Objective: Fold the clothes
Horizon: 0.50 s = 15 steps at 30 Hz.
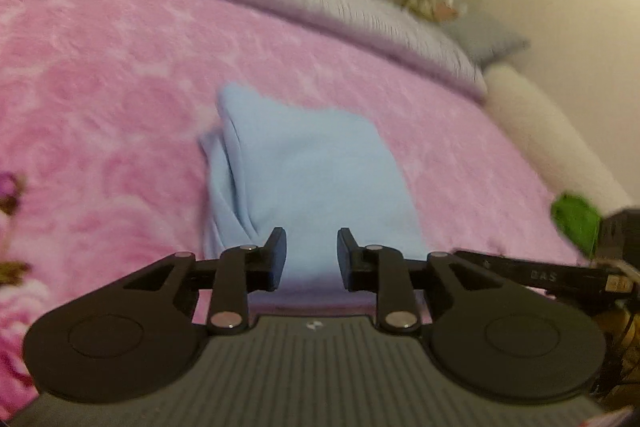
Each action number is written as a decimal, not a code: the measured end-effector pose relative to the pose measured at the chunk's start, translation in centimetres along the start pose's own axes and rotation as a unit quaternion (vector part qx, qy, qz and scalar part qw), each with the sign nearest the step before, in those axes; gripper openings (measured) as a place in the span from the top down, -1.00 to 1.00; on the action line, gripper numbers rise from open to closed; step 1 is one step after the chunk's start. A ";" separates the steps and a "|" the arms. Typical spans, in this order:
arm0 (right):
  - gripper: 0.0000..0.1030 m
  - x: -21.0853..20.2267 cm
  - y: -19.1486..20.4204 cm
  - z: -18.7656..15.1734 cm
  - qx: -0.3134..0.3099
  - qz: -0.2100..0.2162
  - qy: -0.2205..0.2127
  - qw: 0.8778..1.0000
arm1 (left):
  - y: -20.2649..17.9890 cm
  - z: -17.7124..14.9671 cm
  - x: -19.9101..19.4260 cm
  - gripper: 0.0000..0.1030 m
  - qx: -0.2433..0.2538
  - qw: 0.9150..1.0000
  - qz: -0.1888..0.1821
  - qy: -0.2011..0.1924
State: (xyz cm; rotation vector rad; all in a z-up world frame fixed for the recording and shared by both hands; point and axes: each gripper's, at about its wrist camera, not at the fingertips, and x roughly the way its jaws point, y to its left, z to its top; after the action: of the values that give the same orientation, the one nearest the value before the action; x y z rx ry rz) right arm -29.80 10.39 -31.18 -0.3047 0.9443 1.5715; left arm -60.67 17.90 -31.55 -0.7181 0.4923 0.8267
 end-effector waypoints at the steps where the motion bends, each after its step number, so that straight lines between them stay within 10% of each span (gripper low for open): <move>1: 0.48 0.8 0.3 -0.5 -0.004 0.000 0.009 1.000 | 0.2 -0.6 1.0 0.82 0.009 1.000 0.019 0.004; 6: 0.48 0.9 2.2 0.3 -0.090 -0.022 0.030 0.995 | 0.3 1.0 0.5 0.87 0.016 1.000 0.025 -0.002; 15: 0.47 3.7 -3.3 7.0 -0.009 -0.025 -0.022 0.999 | 3.3 8.3 3.1 0.76 0.026 0.999 0.005 -0.029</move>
State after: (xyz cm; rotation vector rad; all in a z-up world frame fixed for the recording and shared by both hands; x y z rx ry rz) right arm -25.57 17.81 -30.50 -0.3043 0.8830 1.5351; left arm -60.48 27.07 -29.27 -0.6432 0.4633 0.8390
